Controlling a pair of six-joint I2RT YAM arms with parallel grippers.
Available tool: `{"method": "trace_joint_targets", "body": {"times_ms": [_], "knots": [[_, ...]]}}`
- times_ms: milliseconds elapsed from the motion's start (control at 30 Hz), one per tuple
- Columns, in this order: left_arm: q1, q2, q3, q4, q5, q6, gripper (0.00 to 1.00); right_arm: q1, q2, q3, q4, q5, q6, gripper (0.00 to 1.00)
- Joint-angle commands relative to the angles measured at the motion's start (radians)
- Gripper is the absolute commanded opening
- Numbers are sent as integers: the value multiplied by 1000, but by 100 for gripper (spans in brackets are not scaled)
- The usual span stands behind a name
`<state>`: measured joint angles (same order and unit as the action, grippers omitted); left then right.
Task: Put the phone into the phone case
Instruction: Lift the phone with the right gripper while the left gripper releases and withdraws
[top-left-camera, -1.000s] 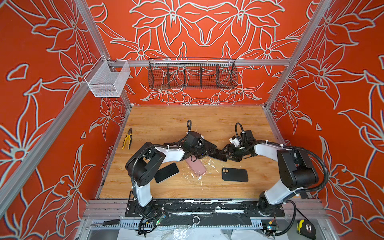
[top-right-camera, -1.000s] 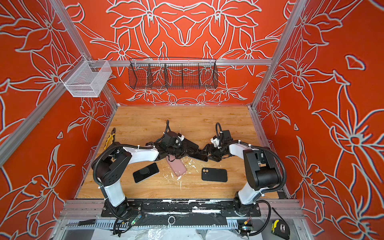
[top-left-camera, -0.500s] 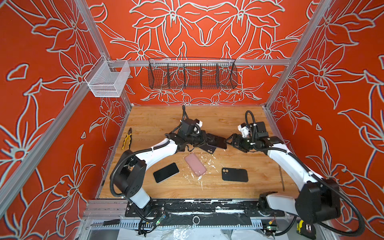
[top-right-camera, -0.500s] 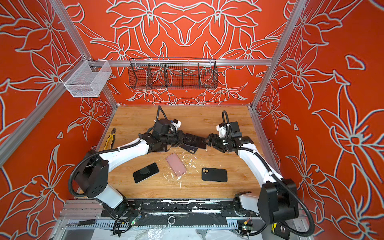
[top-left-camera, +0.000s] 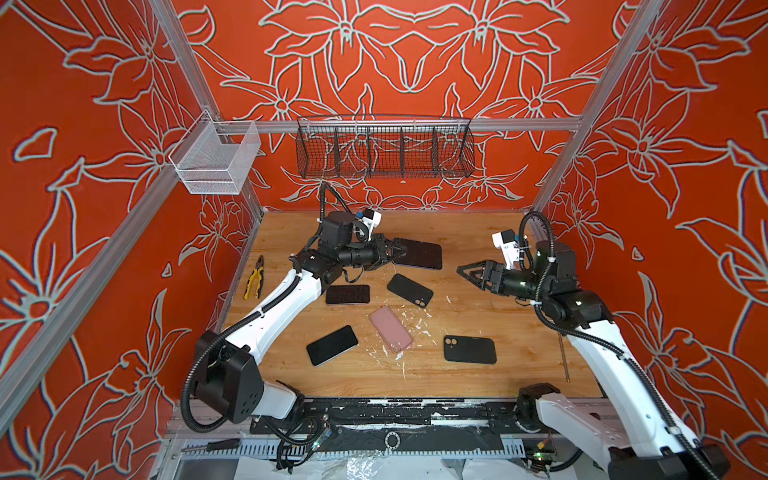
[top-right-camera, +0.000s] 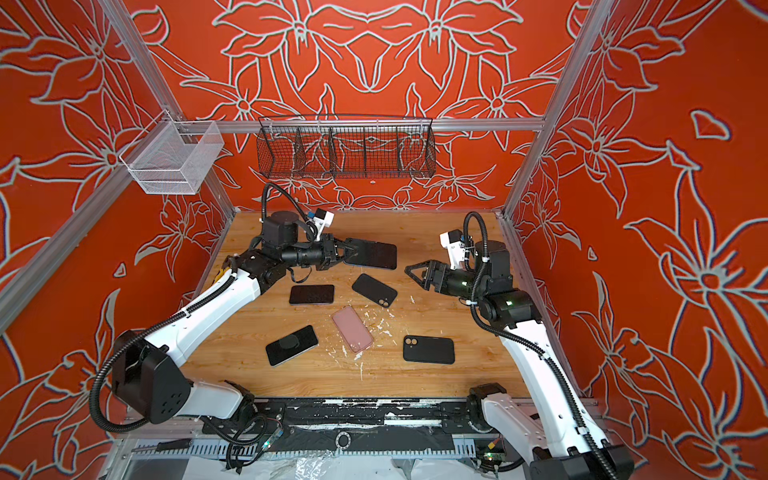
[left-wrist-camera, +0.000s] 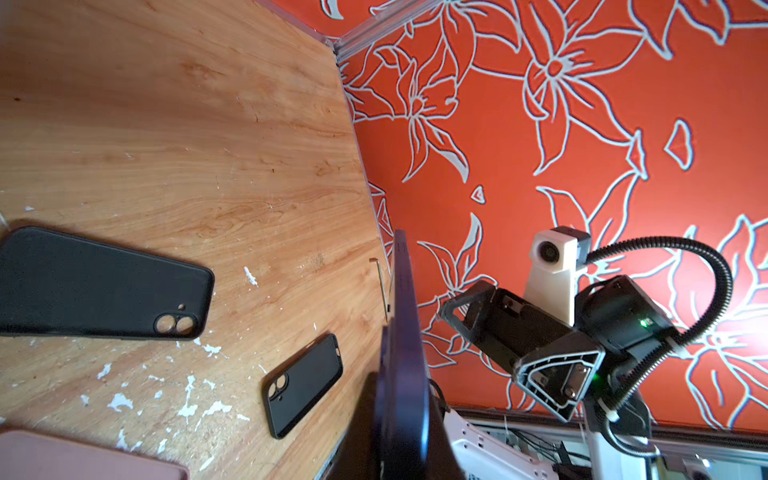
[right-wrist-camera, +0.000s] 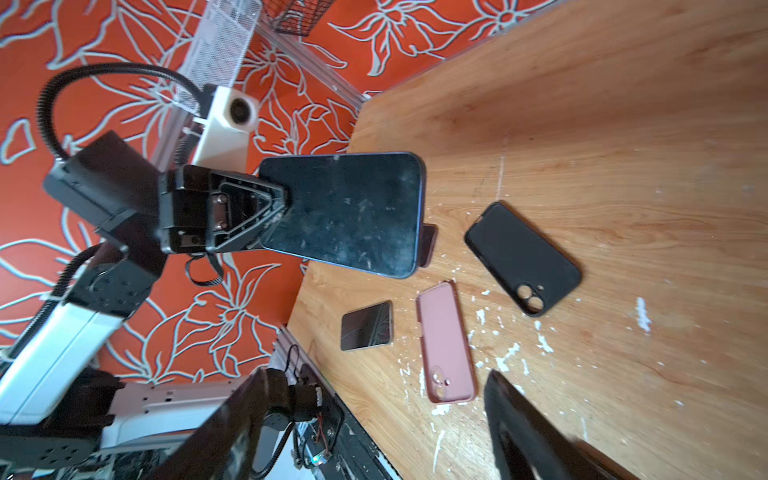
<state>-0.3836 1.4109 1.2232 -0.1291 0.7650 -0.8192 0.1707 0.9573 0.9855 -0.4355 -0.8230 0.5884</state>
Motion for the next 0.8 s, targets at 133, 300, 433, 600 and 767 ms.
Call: {"method": "trace_joint_targets", "body": {"times_ms": [133, 300, 433, 600, 767], "knots": [[15, -117, -30, 94, 153, -131, 5, -5, 52, 0, 106, -138, 46, 82], [17, -116, -85, 279, 177, -290, 6, -4, 74, -51, 251, -166, 165, 82], [17, -82, -146, 475, 162, -434, 6, -5, 98, -141, 601, -178, 410, 80], [17, -13, -178, 656, 167, -552, 6, -4, 184, -146, 793, -157, 533, 76], [17, 54, -168, 728, 182, -585, 6, 0, 262, -148, 962, -171, 644, 74]]}}
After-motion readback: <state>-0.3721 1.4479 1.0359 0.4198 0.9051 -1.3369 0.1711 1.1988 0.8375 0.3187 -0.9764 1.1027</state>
